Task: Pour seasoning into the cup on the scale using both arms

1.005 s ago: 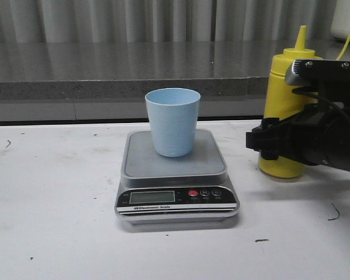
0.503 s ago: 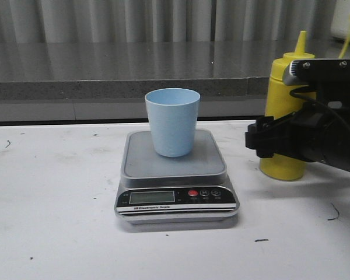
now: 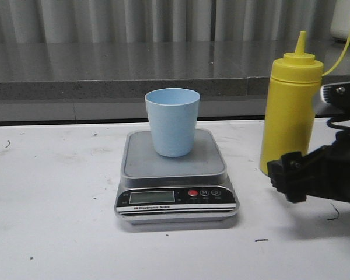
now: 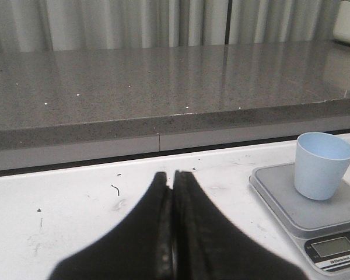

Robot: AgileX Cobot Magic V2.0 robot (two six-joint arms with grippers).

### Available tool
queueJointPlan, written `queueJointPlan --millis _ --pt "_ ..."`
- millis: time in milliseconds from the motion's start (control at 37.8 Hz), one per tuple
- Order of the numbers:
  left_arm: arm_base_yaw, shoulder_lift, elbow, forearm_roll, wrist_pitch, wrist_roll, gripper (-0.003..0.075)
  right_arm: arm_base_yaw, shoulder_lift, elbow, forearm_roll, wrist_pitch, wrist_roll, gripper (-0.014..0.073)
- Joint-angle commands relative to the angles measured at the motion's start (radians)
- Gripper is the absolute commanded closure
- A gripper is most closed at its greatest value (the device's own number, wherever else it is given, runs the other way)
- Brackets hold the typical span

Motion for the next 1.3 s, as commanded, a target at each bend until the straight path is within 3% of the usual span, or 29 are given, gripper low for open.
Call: queueJointPlan --millis 0,79,185,238,476,661,899,1058,1270 --pt "0.001 0.012 -0.024 -0.011 -0.089 -0.01 0.074 -0.001 -0.088 0.051 -0.014 -0.15 -0.011 -0.0023" --pt "0.001 0.012 -0.024 -0.011 -0.089 -0.01 0.074 -0.001 -0.136 0.086 -0.014 -0.15 -0.011 0.016" --pt "0.001 0.012 -0.024 -0.011 -0.089 -0.01 0.074 -0.001 -0.208 0.115 -0.014 -0.15 -0.011 0.0537" --pt "0.001 0.012 -0.024 -0.011 -0.089 -0.01 0.074 -0.001 -0.248 0.127 -0.014 -0.15 -0.011 0.0671" --pt "0.001 0.012 -0.024 -0.011 -0.089 -0.01 0.074 -0.001 -0.491 0.139 -0.007 -0.084 -0.011 0.0663" --pt "0.001 0.012 -0.024 -0.011 -0.089 -0.01 0.074 -0.004 -0.747 0.086 0.092 0.3 -0.061 0.0663" --pt "0.001 0.012 -0.024 -0.011 -0.089 -0.01 0.074 -0.004 -1.033 -0.079 0.292 0.704 -0.417 0.0663" --pt "0.001 0.012 -0.024 -0.011 -0.089 -0.01 0.074 -0.004 -1.165 -0.134 0.397 0.77 -0.574 0.0663" --pt "0.001 0.012 -0.024 -0.011 -0.089 -0.01 0.074 -0.004 -1.299 -0.127 0.445 0.796 -0.632 0.0663"
